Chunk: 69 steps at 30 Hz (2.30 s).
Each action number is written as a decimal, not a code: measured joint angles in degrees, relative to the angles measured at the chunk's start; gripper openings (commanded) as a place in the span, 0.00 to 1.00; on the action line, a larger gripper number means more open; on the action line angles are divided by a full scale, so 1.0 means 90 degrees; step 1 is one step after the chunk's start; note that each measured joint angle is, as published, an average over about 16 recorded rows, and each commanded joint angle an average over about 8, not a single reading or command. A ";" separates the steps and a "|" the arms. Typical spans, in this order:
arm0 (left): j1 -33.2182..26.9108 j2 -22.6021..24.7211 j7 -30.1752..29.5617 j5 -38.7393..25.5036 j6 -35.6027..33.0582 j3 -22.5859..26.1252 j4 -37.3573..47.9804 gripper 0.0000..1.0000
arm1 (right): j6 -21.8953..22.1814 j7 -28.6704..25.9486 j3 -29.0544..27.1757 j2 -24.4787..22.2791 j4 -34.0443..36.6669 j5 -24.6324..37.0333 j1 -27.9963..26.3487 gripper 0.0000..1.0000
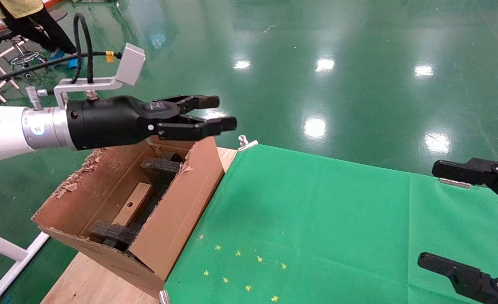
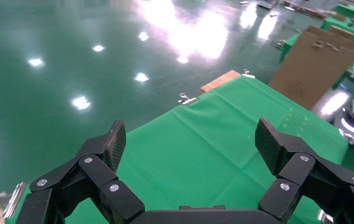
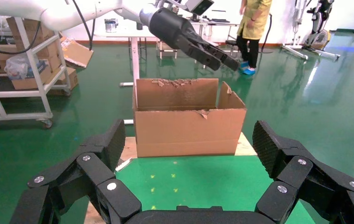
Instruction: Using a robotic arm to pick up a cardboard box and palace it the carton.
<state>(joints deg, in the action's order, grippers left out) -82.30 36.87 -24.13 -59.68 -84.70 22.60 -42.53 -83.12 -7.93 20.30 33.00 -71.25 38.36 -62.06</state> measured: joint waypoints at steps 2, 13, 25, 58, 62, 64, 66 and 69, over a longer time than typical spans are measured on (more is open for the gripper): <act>0.0135 -0.0012 0.0087 0.0116 -0.0006 -0.0043 -0.0202 1.00 | 0.0000 0.0000 0.0000 0.0000 0.0000 0.0000 0.0000 1.00; 0.0875 -0.0078 0.0564 0.0752 -0.0042 -0.0277 -0.1310 1.00 | 0.0000 0.0000 0.0000 0.0000 0.0000 0.0000 0.0000 1.00; 0.1681 -0.0150 0.1084 0.1444 -0.0081 -0.0533 -0.2517 1.00 | 0.0000 0.0000 0.0001 0.0000 0.0000 0.0000 0.0000 1.00; 0.2343 -0.0215 0.1499 0.2016 -0.0115 -0.0745 -0.3498 1.00 | 0.0002 0.0001 0.0000 -0.0001 0.0002 -0.0002 0.0002 1.00; 0.2332 -0.0213 0.1495 0.2005 -0.0113 -0.0741 -0.3482 1.00 | 0.0002 0.0001 0.0000 -0.0001 0.0002 -0.0002 0.0002 1.00; 0.2329 -0.0213 0.1494 0.2002 -0.0113 -0.0740 -0.3478 1.00 | 0.0002 0.0001 0.0000 -0.0001 0.0002 -0.0002 0.0002 1.00; 0.2327 -0.0212 0.1493 0.2000 -0.0112 -0.0740 -0.3475 1.00 | 0.0002 0.0001 0.0000 -0.0001 0.0002 -0.0002 0.0002 1.00; 0.2324 -0.0212 0.1492 0.1997 -0.0112 -0.0739 -0.3470 1.00 | 0.0002 0.0001 0.0000 -0.0001 0.0002 -0.0002 0.0002 1.00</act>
